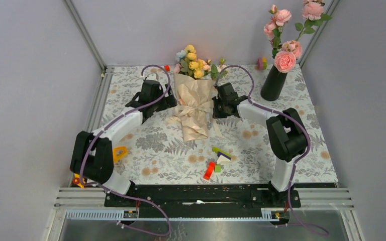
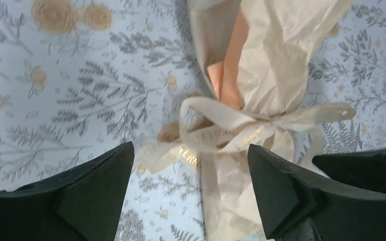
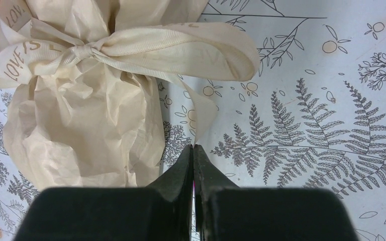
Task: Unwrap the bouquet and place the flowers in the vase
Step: Untie the ribbon from the wrapping paper.
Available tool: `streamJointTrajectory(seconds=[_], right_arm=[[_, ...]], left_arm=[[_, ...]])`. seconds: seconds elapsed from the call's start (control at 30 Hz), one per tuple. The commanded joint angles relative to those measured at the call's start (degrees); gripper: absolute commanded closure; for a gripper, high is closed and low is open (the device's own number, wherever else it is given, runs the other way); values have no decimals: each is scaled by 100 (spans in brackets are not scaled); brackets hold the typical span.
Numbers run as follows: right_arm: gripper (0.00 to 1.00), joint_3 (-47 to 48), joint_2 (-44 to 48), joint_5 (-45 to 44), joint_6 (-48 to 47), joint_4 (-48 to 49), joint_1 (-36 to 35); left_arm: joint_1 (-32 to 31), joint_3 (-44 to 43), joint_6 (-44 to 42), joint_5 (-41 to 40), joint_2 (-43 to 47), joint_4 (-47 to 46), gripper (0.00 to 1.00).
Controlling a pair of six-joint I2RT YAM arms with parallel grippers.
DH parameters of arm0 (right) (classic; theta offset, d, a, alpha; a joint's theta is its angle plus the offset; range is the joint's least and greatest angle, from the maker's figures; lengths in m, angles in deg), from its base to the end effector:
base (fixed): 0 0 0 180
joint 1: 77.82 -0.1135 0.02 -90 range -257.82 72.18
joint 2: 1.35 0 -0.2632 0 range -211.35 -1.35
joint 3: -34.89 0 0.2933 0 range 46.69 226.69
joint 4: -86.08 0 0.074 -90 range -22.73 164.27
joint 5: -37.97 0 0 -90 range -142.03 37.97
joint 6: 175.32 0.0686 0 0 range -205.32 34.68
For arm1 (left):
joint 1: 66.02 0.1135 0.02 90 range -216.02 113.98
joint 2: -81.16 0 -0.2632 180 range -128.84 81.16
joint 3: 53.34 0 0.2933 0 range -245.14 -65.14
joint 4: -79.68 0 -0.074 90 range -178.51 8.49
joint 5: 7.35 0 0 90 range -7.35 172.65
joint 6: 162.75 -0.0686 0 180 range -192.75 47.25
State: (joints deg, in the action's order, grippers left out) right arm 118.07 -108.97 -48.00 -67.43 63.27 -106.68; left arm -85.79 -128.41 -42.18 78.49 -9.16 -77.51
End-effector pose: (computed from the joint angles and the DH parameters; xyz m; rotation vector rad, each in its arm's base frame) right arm 0.4035 0.2279 0.1384 -0.2672 2.4300 0.4585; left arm 0.3937 -0.1362 0.2117 -0.2528 2.2486 -0.3943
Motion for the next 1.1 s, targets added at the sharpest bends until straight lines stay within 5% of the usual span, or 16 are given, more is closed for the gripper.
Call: streamJointTrajectory(seconds=[0.0,0.27,0.53,1.07], right_arm=[[100,-27,268,-8,13,207,-41],[100,-15,223,58,20,208,-40],[100,-25,190,124,70,206,-41],[100,-17,49,223,184,288,-41]], left_arm=[[8,696,224,-144,623,-27,10],[17,1404,445,64,581,-249,26],[52,1217,491,-126,-37,-480,45],[52,890,616,-321,-684,-760,50]])
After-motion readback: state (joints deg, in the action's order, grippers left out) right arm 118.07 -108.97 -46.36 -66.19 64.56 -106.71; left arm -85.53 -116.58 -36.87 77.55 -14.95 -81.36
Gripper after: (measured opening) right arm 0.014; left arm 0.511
